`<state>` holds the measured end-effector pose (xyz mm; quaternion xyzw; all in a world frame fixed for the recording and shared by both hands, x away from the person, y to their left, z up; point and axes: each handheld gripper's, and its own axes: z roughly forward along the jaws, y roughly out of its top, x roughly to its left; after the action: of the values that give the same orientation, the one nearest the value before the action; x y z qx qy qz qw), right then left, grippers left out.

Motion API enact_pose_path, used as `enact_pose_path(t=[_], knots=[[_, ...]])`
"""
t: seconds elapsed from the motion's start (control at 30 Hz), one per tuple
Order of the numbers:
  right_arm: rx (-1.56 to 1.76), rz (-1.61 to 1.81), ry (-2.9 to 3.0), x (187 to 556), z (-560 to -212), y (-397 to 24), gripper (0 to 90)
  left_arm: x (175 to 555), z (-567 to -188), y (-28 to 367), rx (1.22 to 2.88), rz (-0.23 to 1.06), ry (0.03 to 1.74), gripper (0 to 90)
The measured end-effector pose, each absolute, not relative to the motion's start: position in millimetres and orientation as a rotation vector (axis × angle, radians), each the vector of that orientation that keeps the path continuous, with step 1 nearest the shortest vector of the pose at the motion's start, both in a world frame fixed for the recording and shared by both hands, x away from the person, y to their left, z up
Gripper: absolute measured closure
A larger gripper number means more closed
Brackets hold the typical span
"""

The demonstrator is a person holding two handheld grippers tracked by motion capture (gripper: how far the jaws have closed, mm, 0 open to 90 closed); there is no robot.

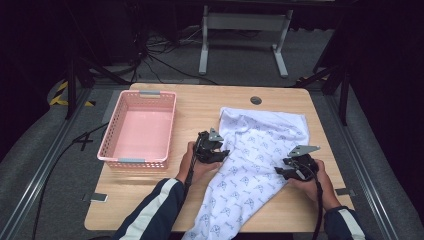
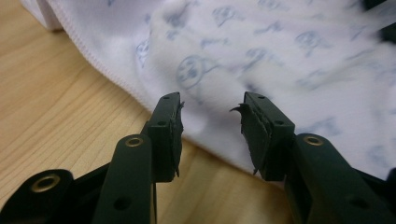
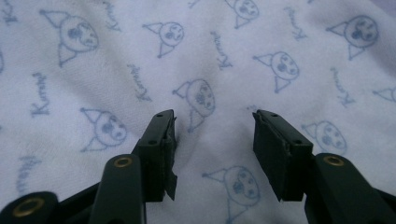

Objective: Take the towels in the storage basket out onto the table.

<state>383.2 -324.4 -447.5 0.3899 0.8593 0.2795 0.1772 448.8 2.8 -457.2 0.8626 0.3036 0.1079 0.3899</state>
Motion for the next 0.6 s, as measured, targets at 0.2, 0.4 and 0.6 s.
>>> enact_pose_path(t=[0.2, 0.4, 0.6], knots=[[1.150, 0.736, 2.369, 390.6, -445.7, -341.7, 47.8, 460.6, -465.2, 0.3, 2.234, 0.352, 0.808, 60.9], [1.174, 0.670, 2.303, 402.6, -444.5, -354.5, 47.3, 471.7, -461.2, 7.9, 2.262, 0.461, 0.898, 62.1], [1.257, 0.623, 2.197, 427.0, -444.8, -371.3, 43.5, 483.0, -460.0, 14.8, 2.234, 0.502, 1.002, 58.5]])
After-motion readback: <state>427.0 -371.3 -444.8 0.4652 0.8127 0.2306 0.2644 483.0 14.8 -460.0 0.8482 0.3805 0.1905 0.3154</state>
